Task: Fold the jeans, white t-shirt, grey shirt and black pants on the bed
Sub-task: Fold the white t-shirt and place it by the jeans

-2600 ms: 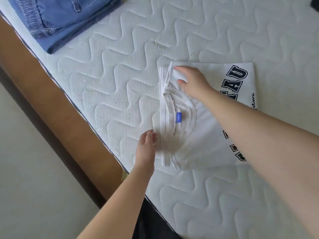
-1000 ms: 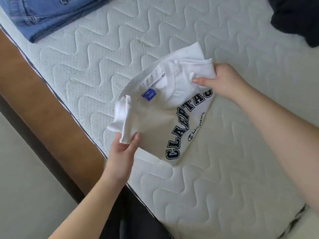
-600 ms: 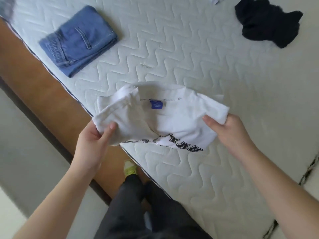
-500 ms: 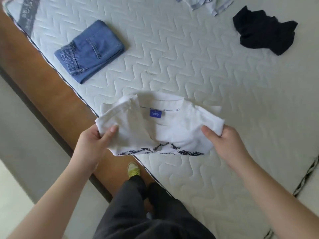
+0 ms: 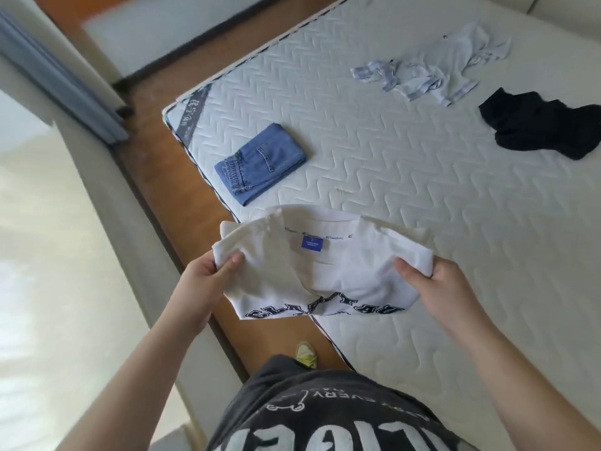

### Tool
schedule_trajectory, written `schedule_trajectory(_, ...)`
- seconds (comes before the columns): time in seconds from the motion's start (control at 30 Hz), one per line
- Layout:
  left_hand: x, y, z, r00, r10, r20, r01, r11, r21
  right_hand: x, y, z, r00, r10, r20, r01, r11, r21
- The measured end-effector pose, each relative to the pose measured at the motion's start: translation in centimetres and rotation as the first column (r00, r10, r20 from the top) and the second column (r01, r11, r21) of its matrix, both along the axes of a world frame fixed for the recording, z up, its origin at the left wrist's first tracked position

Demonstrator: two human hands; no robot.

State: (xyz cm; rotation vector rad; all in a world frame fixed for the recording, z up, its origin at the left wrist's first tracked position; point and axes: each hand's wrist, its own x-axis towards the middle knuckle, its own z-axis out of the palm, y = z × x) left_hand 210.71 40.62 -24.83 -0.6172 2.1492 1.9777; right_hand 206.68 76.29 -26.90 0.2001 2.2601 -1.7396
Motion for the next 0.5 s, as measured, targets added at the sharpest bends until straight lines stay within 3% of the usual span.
schedule_trajectory(0.2,0.7,-4.4,2.6,0.992,0.095,-0.082,-0.096,0.995,-0.003,-1.9,-3.2,1.8,0.999,0.017,-0.044,-0.022,0.995,-0.102)
schedule_trajectory(0.5,-1.1,-15.0,1.4,0.972,0.183,-0.146,-0.169,0.98,0.103,-6.6,-10.5,3.8,0.993,0.015,-0.117,-0.03,0.992,-0.125)
